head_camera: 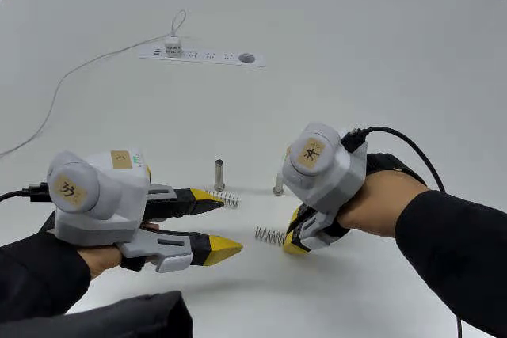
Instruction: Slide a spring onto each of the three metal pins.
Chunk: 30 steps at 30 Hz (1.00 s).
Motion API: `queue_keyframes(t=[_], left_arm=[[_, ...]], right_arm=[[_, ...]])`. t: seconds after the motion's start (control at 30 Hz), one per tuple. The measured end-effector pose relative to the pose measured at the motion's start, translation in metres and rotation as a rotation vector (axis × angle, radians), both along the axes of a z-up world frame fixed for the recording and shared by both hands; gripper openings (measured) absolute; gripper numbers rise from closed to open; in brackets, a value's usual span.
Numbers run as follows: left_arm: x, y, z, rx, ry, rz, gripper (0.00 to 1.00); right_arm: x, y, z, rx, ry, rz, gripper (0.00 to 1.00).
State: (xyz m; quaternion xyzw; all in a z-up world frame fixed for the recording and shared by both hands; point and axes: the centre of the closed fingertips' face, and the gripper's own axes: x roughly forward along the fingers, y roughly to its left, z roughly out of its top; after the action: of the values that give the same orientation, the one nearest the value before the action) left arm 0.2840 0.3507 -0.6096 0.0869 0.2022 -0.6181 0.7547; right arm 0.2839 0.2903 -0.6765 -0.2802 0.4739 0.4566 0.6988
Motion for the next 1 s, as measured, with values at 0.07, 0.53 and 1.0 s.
queue_keyframes(t=[0.07, 0.53, 1.0], left_arm=[[-0.002, -0.003, -0.001, 0.01, -0.003, -0.016, 0.42], [-0.009, -0.026, 0.001, 0.051, -0.029, -0.122, 0.41], [-0.015, -0.039, 0.005, 0.041, -0.046, -0.173, 0.38]], right_arm=[[-0.001, -0.001, 0.003, 0.005, 0.001, 0.0, 0.11], [-0.008, -0.005, 0.04, 0.044, -0.019, 0.046, 0.11], [-0.017, -0.003, 0.063, 0.061, -0.027, 0.121, 0.11]])
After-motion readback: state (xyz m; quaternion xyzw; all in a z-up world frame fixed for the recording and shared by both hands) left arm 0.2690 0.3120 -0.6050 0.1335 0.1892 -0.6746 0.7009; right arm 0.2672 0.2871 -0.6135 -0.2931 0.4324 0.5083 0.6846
